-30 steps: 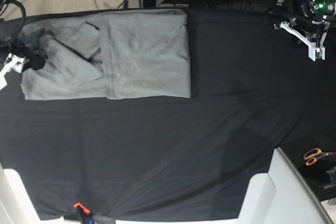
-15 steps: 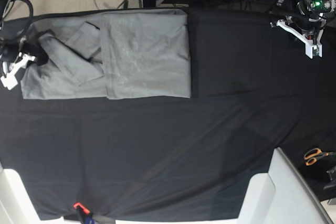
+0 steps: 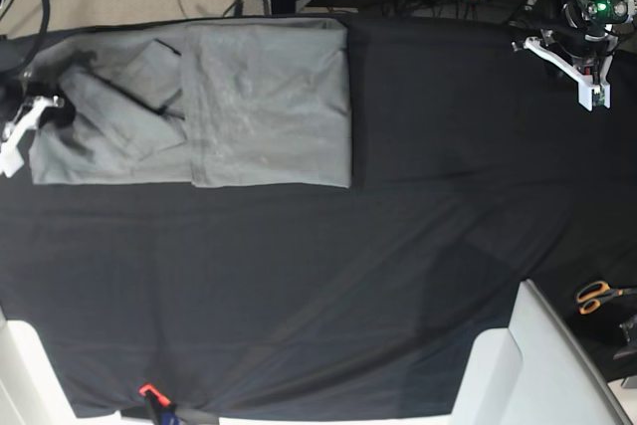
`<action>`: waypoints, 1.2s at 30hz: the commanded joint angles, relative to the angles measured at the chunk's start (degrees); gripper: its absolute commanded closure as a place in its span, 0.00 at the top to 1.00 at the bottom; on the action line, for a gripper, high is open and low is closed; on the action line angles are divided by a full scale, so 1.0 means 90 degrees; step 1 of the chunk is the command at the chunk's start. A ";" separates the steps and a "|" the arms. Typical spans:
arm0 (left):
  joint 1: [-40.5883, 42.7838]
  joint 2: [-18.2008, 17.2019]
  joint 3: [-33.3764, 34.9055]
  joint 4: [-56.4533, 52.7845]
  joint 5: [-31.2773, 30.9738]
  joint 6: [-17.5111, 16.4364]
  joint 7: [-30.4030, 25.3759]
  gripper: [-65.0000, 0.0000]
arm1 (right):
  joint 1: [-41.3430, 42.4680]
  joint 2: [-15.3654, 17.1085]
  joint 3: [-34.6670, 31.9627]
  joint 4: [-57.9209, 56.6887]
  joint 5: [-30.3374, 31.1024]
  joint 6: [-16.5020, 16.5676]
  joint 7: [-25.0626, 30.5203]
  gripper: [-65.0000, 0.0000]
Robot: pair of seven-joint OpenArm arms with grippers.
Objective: Fold the T-shirt properly
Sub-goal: 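Grasp the shirt's outer end with the right gripper, then fold the held end over onto the shirt stack with the right gripper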
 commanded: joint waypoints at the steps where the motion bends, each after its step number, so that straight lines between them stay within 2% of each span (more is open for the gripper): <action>1: 0.0043 -0.0064 -0.0050 0.0074 -0.0004 0.0007 -0.0081 0.00 | 0.0064 0.0191 0.0061 0.0127 0.0079 0.0009 0.0105 0.01; 3: 0.0043 -0.0064 -0.0050 0.0074 -0.0004 0.0007 -0.0081 0.00 | 0.0064 0.0221 0.0061 0.0224 0.0069 0.0009 0.0105 0.01; 6: 0.0043 -0.0064 -0.0050 0.0074 -0.0004 0.0007 -0.0081 0.00 | -0.0229 0.0269 0.0012 0.1084 0.0069 0.0009 0.0066 0.01; 10: 0.0043 -0.0064 -0.0050 0.0074 -0.0004 0.0007 -0.0081 0.00 | -0.0728 -0.0033 0.0002 0.2764 0.0069 -0.0944 -0.0296 0.01; 14: 0.0023 -0.0064 -0.0050 0.0074 -0.0004 0.0007 -0.0081 0.00 | -0.0874 -0.0375 -0.0008 0.3829 0.0069 -0.1413 -0.1029 0.01; 17: 0.0013 -0.0064 -0.0050 0.0074 -0.0004 0.0007 -0.0081 0.00 | -0.0894 -0.0610 -0.0096 0.4386 0.0069 -0.1569 -0.1400 0.01; 19: 0.0013 -0.0064 -0.0050 0.0074 -0.0004 0.0007 -0.0081 0.00 | -0.0903 -0.0717 -0.0428 0.4669 0.0069 -0.1608 -0.1478 0.01; 21: 0.0013 -0.0064 -0.0050 0.0074 -0.0004 0.0007 -0.0081 0.00 | -0.0991 -0.0756 -0.0760 0.4835 0.0069 -0.1647 -0.1449 0.01; 25: 0.0023 -0.0064 -0.0050 0.0074 -0.0004 0.0007 -0.0091 0.00 | -0.1011 -0.0961 -0.1405 0.4874 0.0079 -0.1999 -0.1429 0.01; 29: 0.0033 -0.0064 -0.0050 0.0074 -0.0004 0.0007 -0.0091 0.00 | -0.0982 -0.1147 -0.1834 0.4884 0.0079 -0.2047 -0.1419 0.01; 33: 0.0043 -0.0064 -0.0050 0.0074 -0.0004 0.0007 -0.0091 0.00 | -0.0855 -0.1157 -0.2342 0.4893 0.0079 -0.2067 -0.1409 0.01; 36: 0.0053 -0.0064 -0.0050 0.0074 -0.0004 0.0007 -0.0091 0.00 | -0.0845 -0.1157 -0.2743 0.4893 0.0069 -0.2126 -0.1126 0.01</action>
